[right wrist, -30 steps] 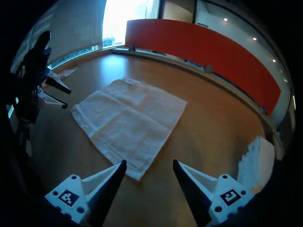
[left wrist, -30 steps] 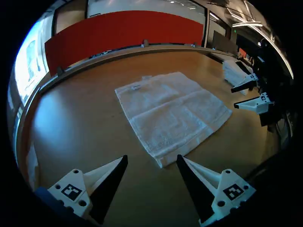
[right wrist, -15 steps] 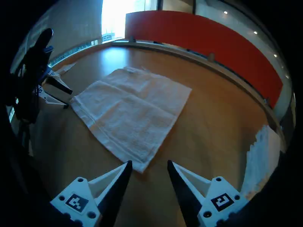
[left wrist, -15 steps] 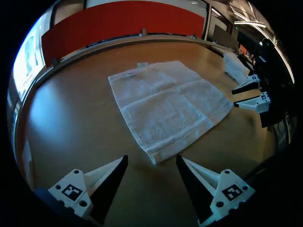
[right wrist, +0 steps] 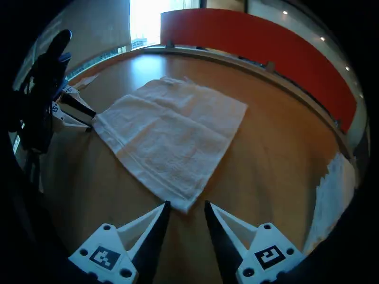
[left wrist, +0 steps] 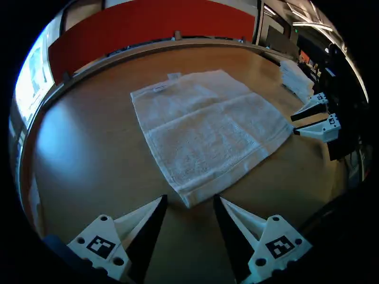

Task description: Fold towel

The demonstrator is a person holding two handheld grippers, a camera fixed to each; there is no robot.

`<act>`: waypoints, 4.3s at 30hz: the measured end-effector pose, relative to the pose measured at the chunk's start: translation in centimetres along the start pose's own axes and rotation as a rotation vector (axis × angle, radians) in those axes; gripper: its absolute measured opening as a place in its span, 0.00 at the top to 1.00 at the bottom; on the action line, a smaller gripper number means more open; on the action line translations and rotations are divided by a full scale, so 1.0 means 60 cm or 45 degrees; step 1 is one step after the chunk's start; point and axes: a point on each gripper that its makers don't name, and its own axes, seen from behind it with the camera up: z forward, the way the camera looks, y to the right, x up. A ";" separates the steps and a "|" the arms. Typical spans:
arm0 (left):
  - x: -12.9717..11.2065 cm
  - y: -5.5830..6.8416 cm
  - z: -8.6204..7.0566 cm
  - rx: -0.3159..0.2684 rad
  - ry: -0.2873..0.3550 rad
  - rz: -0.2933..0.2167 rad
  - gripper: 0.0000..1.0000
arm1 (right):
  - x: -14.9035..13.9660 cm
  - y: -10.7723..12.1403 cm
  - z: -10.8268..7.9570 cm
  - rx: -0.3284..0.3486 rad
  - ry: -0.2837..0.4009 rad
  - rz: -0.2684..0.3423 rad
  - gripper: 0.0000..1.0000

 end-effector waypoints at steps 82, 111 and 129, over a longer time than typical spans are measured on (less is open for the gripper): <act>0.018 0.004 -0.037 0.020 -0.009 -0.179 0.99 | 0.050 -0.004 -0.038 0.024 0.051 -0.014 0.94; 0.100 0.045 -0.182 -0.085 0.083 -0.224 0.99 | 0.163 -0.009 -0.207 0.035 0.200 0.013 0.94; 0.098 0.048 -0.181 -0.101 0.082 -0.261 0.99 | 0.162 -0.012 -0.217 0.041 0.182 0.033 0.94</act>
